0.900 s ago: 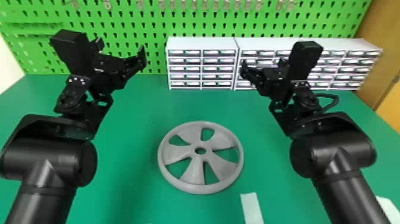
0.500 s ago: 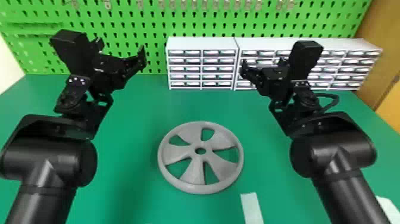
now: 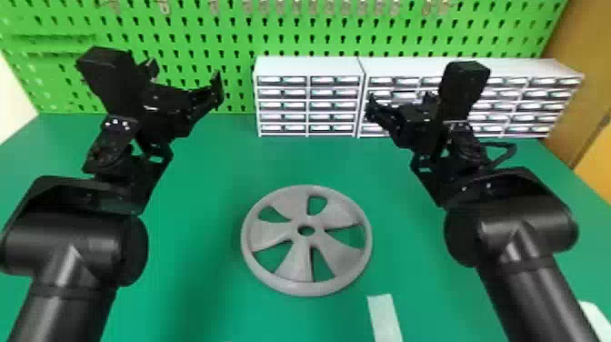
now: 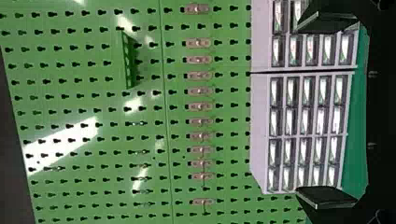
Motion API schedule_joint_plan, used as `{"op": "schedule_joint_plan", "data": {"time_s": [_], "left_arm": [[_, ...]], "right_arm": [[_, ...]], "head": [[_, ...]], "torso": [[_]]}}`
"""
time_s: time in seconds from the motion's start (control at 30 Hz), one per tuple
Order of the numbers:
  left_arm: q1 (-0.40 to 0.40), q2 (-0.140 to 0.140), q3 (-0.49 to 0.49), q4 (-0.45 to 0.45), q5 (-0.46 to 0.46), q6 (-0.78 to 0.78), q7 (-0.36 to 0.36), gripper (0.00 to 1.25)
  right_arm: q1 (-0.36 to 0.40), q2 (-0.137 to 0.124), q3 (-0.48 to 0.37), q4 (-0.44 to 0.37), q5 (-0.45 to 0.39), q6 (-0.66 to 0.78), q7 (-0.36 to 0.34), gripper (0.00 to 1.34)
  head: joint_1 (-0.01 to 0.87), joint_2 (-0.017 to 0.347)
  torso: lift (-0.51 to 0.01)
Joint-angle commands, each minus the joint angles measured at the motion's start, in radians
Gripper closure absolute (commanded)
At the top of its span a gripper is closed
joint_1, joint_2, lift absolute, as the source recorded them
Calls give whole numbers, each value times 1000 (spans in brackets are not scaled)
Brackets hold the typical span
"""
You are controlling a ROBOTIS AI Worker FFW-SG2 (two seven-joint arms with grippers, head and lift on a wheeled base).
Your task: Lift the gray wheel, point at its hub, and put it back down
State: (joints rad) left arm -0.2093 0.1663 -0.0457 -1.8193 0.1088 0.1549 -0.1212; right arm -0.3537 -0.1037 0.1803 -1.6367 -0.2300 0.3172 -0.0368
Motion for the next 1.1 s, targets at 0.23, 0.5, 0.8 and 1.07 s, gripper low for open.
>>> {"op": "schedule_joint_plan", "data": {"time_s": [0.23, 0.5, 0.8, 1.07], "left_arm": [[1, -1, 4, 0, -4, 3, 0, 122], [2, 1, 4, 0, -4, 5, 0, 122], [2, -1, 4, 0, -4, 8, 0, 122], [-1, 1, 1, 0, -4, 14, 0, 122]], "right_arm": [[-42, 19, -25, -95, 18, 332, 0, 81], [-74, 19, -25, -120, 11, 491, -8, 85], [-140, 16, -7, -124, 31, 735, -17, 81], [-200, 22, 30, -87, 81, 892, -17, 81]], "head": [[692, 48], [692, 48], [692, 48], [692, 48]], "torso": [[-88], [-88], [-88], [-88]]}}
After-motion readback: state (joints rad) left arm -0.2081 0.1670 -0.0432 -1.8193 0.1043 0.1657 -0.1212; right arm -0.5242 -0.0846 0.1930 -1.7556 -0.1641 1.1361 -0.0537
